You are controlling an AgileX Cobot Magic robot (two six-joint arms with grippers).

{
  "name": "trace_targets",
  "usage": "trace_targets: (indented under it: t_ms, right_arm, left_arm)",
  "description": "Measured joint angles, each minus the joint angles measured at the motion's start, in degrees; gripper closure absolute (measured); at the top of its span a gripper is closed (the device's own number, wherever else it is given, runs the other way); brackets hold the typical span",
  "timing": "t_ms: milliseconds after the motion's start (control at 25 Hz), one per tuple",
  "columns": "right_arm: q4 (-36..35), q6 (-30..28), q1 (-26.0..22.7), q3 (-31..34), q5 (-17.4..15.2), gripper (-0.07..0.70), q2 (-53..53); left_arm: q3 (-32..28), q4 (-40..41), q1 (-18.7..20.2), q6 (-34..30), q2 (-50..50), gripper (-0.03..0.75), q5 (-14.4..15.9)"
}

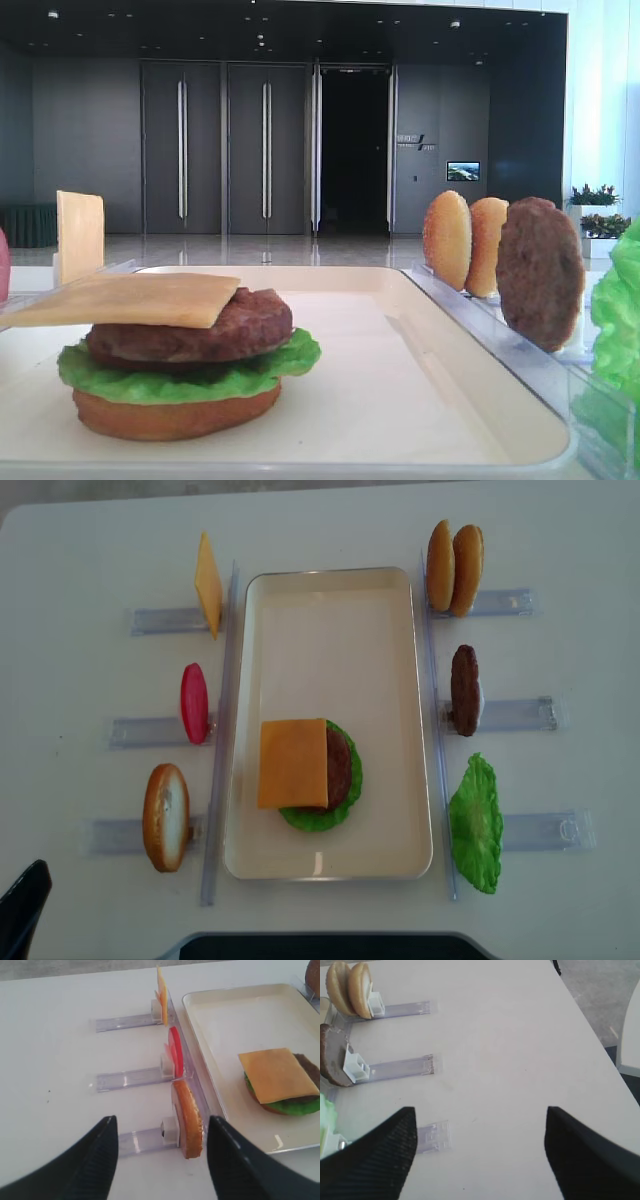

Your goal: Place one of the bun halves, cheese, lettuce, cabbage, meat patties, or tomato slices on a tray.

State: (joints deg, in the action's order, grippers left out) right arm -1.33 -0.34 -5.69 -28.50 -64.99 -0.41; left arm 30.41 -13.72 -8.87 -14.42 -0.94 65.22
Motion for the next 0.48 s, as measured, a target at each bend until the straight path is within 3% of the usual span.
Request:
trace_targets:
  t_ms: [480]
  right_arm:
    - [0.0,0.0,0.0,0.0,0.0,0.097,0.0]
  left_arm:
    - [-3.0,0.9,0.0,-1.1,0.0,0.279,-0.2]
